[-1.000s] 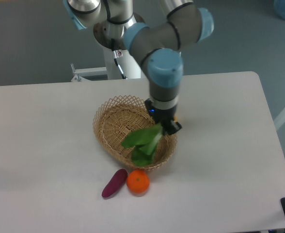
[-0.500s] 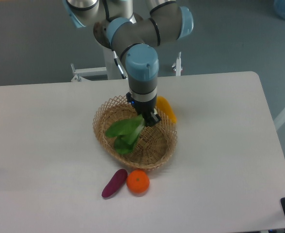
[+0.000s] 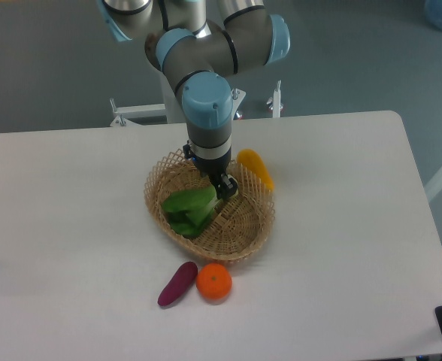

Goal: Place the green vegetable in the basket

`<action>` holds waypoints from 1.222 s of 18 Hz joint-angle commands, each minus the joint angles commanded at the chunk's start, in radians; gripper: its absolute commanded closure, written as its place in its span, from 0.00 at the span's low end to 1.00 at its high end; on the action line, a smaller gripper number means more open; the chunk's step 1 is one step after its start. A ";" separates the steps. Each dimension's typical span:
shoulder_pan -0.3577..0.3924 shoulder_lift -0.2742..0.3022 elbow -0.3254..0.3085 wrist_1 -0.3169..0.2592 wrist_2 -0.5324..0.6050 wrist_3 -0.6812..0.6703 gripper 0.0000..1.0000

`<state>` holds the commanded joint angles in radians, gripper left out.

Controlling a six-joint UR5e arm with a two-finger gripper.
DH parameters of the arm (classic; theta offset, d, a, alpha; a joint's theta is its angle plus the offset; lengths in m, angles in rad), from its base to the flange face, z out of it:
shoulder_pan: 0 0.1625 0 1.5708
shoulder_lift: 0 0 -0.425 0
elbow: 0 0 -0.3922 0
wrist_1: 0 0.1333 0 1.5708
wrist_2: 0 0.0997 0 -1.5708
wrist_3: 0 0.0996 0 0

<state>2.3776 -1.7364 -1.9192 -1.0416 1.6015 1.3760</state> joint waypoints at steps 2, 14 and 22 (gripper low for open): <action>0.014 -0.020 0.047 0.000 0.002 -0.002 0.00; 0.146 -0.202 0.452 -0.116 -0.006 0.002 0.00; 0.232 -0.360 0.651 -0.187 -0.014 0.017 0.00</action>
<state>2.6091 -2.0968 -1.2687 -1.2287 1.5877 1.3927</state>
